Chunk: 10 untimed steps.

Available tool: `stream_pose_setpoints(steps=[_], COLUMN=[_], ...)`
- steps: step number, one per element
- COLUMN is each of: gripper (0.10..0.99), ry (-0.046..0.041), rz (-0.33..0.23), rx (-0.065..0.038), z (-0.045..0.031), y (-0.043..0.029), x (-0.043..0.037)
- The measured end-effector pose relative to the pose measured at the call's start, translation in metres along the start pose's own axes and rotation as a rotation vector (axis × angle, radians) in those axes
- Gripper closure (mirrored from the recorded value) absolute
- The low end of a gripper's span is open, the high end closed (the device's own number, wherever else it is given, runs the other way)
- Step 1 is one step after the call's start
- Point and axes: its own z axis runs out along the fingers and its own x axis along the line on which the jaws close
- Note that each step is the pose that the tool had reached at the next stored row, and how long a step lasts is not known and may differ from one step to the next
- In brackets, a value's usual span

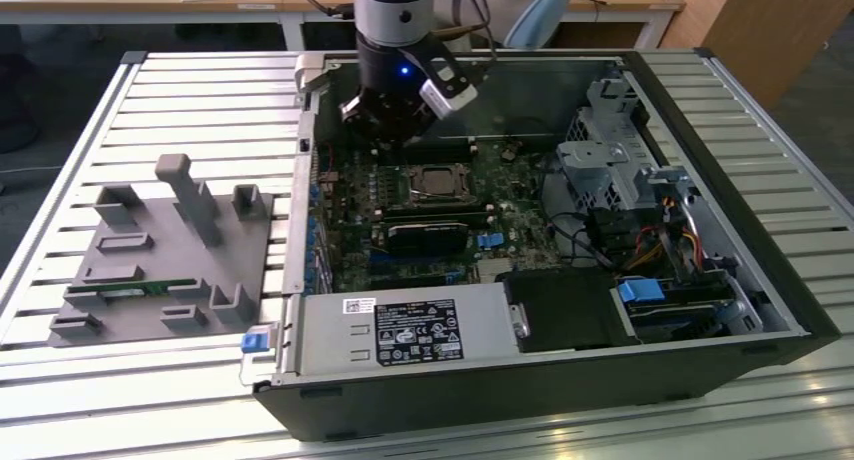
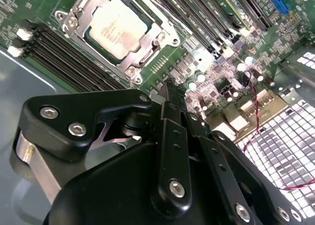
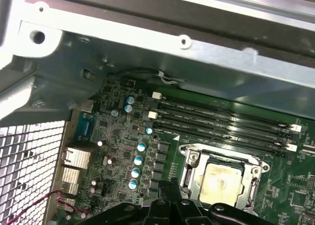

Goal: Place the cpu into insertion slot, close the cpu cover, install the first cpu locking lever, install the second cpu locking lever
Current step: 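Install the first cpu locking lever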

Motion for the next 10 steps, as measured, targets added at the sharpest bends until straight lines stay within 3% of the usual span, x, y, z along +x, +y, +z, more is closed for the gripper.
stream_pose_setpoints(steps=[10], gripper=[0.980], ry=[-0.0012], rz=[0.023], rx=[-0.004], z=[0.0001], y=[0.0062], x=[0.0010])
